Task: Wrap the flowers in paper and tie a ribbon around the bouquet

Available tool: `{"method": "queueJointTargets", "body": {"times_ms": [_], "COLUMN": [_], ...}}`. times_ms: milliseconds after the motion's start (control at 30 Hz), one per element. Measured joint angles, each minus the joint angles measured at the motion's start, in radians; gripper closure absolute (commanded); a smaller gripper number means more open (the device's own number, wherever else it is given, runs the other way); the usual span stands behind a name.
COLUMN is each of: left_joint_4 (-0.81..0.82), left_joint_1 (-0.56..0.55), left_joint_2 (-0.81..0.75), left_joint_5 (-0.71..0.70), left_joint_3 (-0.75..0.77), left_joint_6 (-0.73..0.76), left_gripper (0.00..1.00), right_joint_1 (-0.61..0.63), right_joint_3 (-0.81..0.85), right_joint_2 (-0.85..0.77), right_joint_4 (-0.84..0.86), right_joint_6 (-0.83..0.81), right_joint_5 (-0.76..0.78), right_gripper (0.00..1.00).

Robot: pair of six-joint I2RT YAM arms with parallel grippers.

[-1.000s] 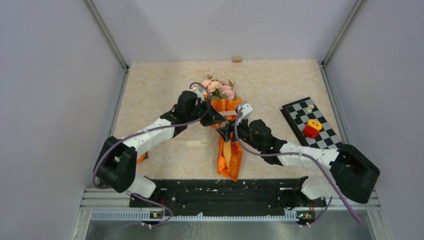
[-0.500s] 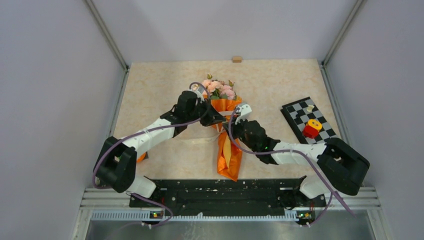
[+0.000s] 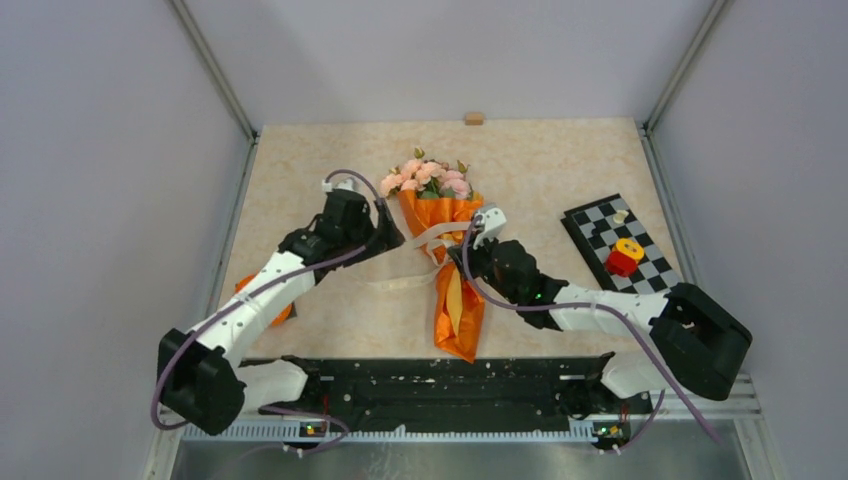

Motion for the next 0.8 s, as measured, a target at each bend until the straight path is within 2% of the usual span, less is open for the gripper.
{"method": "queueJointTargets", "body": {"times_ms": [133, 267, 433, 500, 667, 800], "left_joint_4": [-0.1, -0.153, -0.233, -0.254, -0.266, -0.264], "left_joint_1": [0.183, 0.352, 0.394, 0.4, 0.468, 0.515], "left_joint_2": [0.041, 0.216, 0.485, 0.549, 0.651, 0.684], "left_joint_5": [-0.125, -0.195, -0.208, -0.215, -0.174, -0.09], "left_joint_3": [0.03, 0.095, 0.25, 0.299, 0.375, 0.377], "left_joint_6": [0.043, 0.116, 0.269, 0.317, 0.416, 0.462], "left_gripper": [0.01, 0.01, 0.01, 0.04, 0.18, 0.21], "right_joint_1": [0.0, 0.0, 0.0, 0.0, -0.002, -0.01], "right_joint_3": [0.0, 0.0, 0.0, 0.001, 0.001, 0.001], "right_joint_2": [0.0, -0.004, -0.005, -0.005, -0.005, -0.005], "right_joint_4": [-0.028, -0.044, -0.055, -0.055, -0.055, -0.056], "right_joint_6": [-0.003, -0.005, -0.005, -0.005, -0.005, -0.005], "right_joint_5": [-0.037, -0.066, -0.109, -0.12, -0.135, -0.136], "right_gripper": [1.0, 1.0, 1.0, 1.0, 1.0, 1.0]}}
